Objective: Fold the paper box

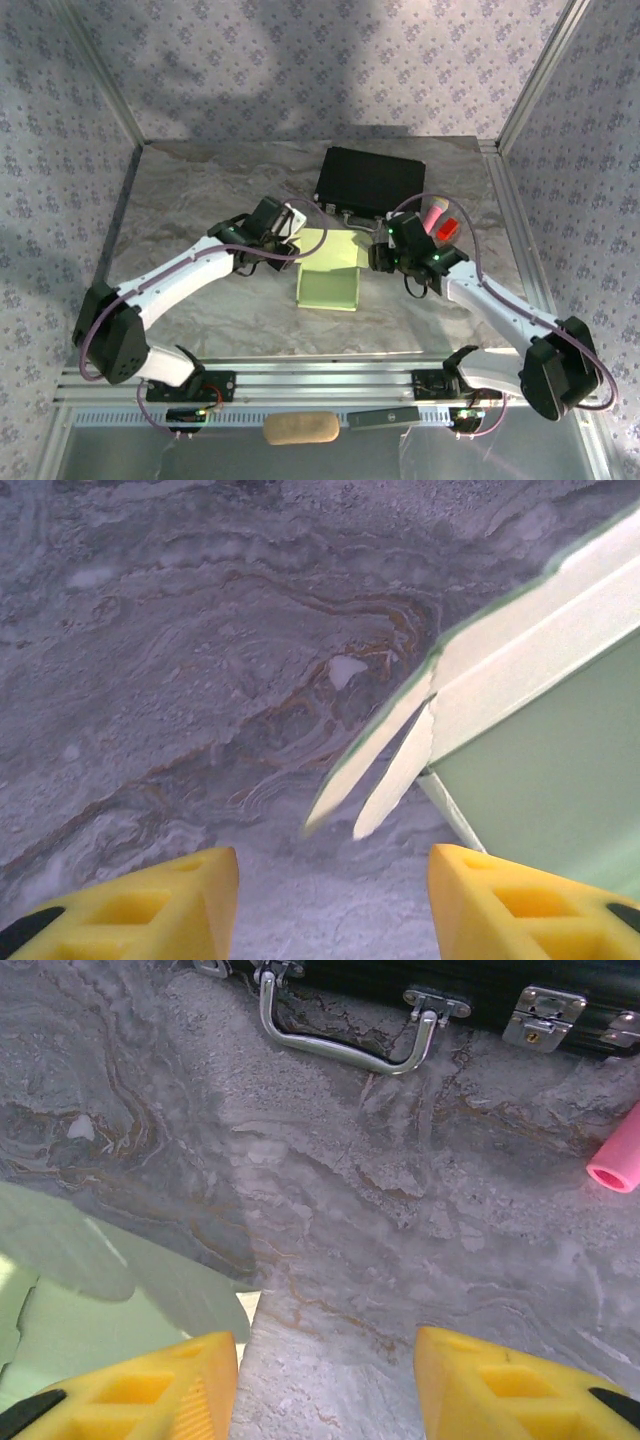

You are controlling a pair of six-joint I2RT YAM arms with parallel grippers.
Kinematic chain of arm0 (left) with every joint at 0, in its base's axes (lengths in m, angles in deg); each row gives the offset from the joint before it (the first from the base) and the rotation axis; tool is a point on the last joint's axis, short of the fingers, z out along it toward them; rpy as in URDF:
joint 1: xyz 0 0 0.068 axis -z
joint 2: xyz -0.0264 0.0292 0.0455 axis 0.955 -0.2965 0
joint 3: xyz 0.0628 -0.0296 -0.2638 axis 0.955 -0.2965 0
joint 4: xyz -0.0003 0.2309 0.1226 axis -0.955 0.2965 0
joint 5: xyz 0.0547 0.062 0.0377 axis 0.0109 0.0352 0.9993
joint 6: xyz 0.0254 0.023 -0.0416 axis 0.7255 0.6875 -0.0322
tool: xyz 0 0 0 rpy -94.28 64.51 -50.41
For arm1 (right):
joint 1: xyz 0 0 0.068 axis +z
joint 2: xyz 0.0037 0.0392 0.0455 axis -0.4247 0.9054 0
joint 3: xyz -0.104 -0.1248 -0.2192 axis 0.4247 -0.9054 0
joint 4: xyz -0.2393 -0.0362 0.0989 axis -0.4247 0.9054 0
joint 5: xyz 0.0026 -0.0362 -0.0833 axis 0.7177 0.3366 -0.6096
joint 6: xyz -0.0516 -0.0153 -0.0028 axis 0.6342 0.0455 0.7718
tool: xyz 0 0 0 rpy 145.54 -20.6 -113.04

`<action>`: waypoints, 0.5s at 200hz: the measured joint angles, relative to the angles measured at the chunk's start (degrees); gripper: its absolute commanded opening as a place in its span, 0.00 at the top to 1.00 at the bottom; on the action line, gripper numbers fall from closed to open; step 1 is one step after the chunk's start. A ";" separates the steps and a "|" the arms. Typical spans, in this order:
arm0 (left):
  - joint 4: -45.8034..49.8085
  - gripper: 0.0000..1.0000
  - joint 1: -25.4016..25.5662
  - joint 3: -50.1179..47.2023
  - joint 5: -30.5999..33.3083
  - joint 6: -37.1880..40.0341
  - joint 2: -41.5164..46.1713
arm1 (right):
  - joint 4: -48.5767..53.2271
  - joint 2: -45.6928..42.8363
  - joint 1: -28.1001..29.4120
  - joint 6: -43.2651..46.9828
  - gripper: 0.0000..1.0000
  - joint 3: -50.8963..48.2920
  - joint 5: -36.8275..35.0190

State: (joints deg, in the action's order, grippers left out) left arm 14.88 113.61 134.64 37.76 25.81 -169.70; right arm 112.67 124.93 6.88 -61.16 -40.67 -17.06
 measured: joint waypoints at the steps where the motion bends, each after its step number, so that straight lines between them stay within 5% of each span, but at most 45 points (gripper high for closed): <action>1: -0.02 0.49 0.00 0.00 0.00 0.07 -0.07 | -0.07 0.17 0.00 0.02 0.50 0.04 0.11; 51: -2.43 0.56 -0.31 -0.02 -0.17 0.17 -3.10 | -2.16 3.54 0.33 1.27 0.56 1.22 2.40; 100: -2.64 0.74 -0.42 -0.02 -0.37 -2.54 -3.17 | -2.73 3.76 2.08 1.25 0.57 1.92 2.62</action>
State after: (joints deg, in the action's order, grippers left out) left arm 12.23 113.20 134.62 37.39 23.27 -172.87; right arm 109.94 128.69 8.96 -59.91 -38.74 -14.44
